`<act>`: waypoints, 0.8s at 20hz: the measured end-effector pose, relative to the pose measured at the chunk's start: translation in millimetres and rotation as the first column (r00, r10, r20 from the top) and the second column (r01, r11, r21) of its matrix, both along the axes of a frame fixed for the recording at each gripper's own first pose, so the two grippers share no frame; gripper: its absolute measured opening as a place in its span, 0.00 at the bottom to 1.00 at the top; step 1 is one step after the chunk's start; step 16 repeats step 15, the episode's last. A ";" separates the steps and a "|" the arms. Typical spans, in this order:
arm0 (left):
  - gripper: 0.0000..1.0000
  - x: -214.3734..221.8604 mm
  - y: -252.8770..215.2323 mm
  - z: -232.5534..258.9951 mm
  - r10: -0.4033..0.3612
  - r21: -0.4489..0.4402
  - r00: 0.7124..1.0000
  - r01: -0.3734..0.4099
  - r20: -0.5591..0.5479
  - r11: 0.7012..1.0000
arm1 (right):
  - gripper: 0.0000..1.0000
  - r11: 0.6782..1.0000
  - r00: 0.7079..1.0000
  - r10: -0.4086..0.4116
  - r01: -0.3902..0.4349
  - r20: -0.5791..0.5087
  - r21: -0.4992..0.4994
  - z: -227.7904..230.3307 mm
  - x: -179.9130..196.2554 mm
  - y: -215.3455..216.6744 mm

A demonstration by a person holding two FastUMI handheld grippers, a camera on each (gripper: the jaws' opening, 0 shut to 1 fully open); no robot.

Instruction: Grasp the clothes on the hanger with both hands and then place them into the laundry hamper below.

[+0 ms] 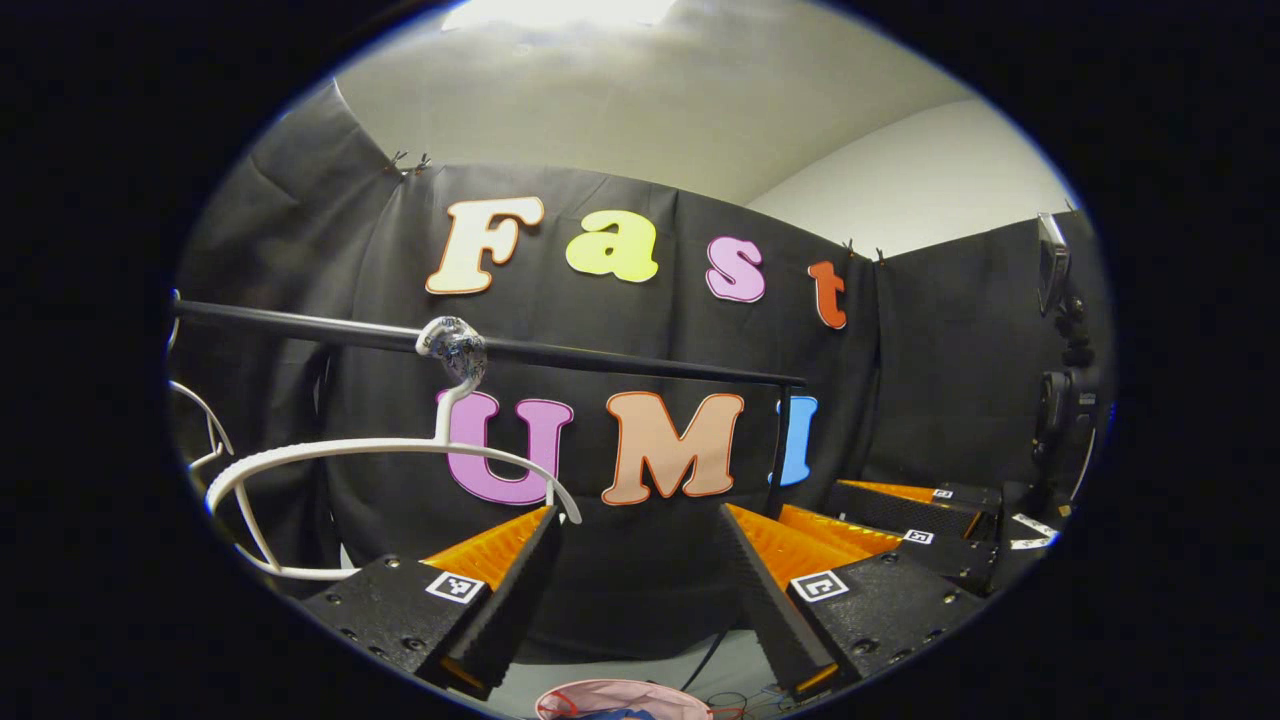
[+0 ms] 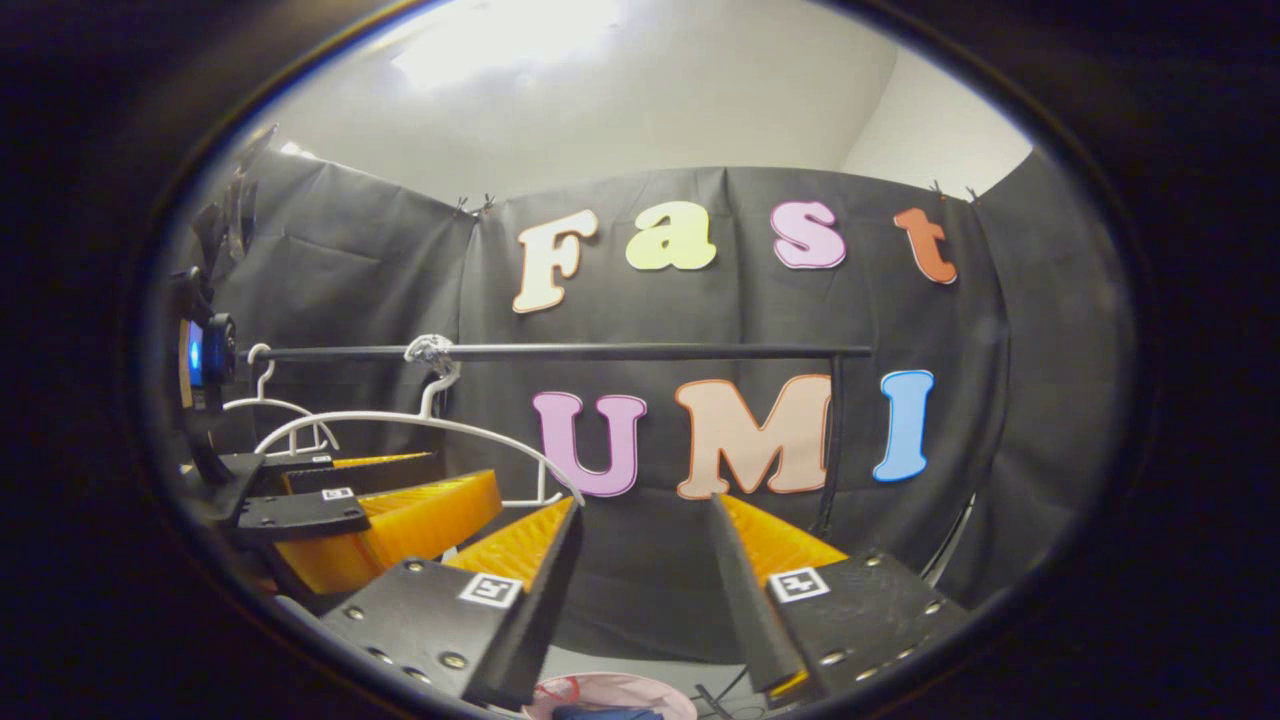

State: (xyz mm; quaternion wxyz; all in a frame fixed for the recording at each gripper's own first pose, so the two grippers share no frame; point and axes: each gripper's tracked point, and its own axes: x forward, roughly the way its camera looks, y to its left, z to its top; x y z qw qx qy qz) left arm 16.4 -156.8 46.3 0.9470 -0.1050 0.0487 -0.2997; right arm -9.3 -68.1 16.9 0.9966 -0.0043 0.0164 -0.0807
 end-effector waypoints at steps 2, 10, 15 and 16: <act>0.96 -3.0 -1.2 2.9 0.005 0.004 1.000 -0.005 0.008 1.000 | 0.84 1.000 1.000 0.003 -0.003 0.007 0.009 3.3 -2.7 -1.4; 0.94 -9.4 -10.0 15.2 0.013 0.018 1.000 -0.014 0.028 1.000 | 0.98 1.000 1.000 0.004 -0.004 0.016 0.000 8.4 -9.2 -9.5; 0.95 -11.3 -10.6 17.0 0.024 0.028 0.999 -0.025 0.032 0.999 | 0.94 1.000 1.000 0.009 -0.009 0.014 0.002 7.6 -12.3 -11.3; 0.95 -11.3 -10.6 17.0 0.024 0.028 0.999 -0.025 0.032 0.999 | 0.94 1.000 1.000 0.009 -0.009 0.014 0.002 7.6 -12.3 -11.3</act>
